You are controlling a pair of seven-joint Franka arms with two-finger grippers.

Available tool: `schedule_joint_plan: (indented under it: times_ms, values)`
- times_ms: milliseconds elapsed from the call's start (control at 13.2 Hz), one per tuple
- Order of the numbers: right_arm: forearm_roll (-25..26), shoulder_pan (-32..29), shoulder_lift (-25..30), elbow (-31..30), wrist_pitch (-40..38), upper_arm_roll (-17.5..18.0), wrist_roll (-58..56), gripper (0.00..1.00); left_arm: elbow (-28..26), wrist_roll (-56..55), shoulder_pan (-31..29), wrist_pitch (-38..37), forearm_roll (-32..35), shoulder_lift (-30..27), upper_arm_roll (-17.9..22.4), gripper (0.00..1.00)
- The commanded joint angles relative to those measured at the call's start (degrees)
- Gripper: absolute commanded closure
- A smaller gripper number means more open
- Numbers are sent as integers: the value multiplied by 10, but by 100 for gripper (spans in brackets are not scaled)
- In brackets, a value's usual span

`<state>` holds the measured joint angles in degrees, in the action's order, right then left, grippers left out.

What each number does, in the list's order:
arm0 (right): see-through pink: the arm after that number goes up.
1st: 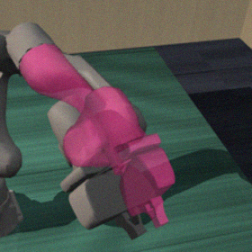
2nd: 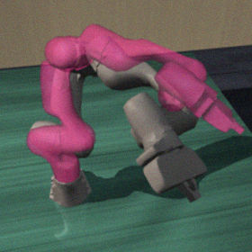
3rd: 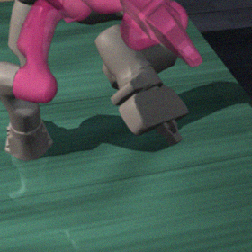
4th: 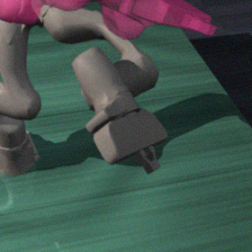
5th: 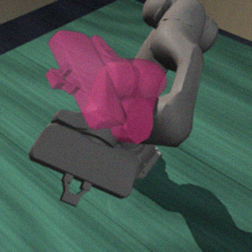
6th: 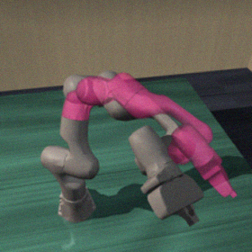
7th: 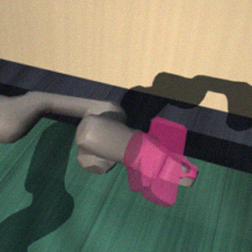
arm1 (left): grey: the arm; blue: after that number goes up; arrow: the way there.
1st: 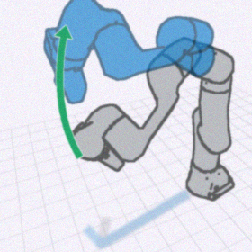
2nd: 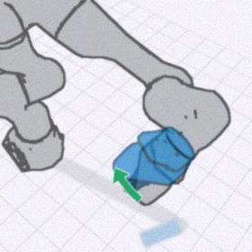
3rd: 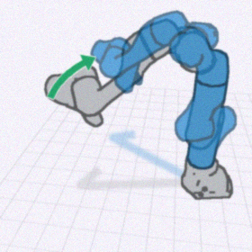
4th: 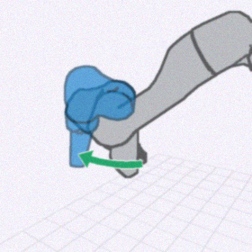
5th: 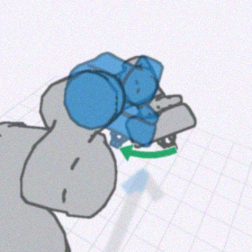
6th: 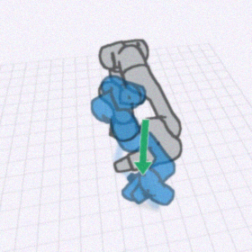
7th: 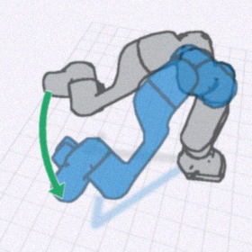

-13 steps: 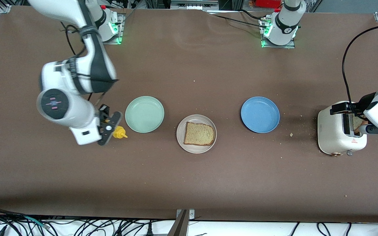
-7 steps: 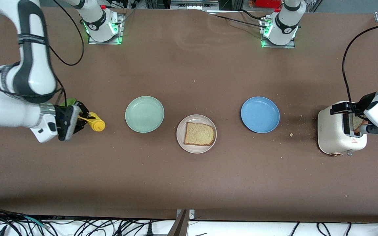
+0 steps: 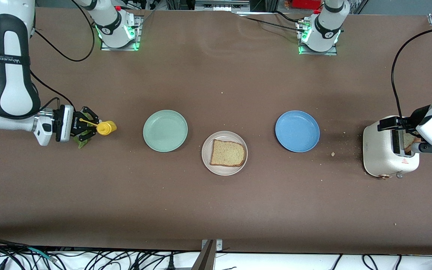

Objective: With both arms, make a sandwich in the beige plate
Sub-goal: 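Carry the bottle with the right gripper back toward its spot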

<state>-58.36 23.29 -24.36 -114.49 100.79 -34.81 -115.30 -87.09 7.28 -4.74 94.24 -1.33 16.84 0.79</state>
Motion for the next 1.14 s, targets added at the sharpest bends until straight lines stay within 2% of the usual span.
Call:
schedule_joint_plan:
  times_ms: [0, 227, 379, 606, 1060]
  values:
    - [-63, -17, 14, -73, 8, -2, -108, 100, -8, -5, -4, -6, 19, -13, -5, 0]
    - [-83, -46, -7, -101, 0, -1, -183, 100, -8, -5, -4, -6, 19, -14, -5, 0]
    - [-97, -70, -38, -105, -32, 0, -218, 100, -8, -5, -4, -6, 19, -14, -5, 0]
    - [-152, -86, -102, -104, -81, 0, -297, 100, -8, -5, -4, -6, 19, -15, -5, 0]
    - [-156, -87, -111, -101, -79, 1, -298, 98, -8, -5, -4, -6, 19, -16, -5, 0]
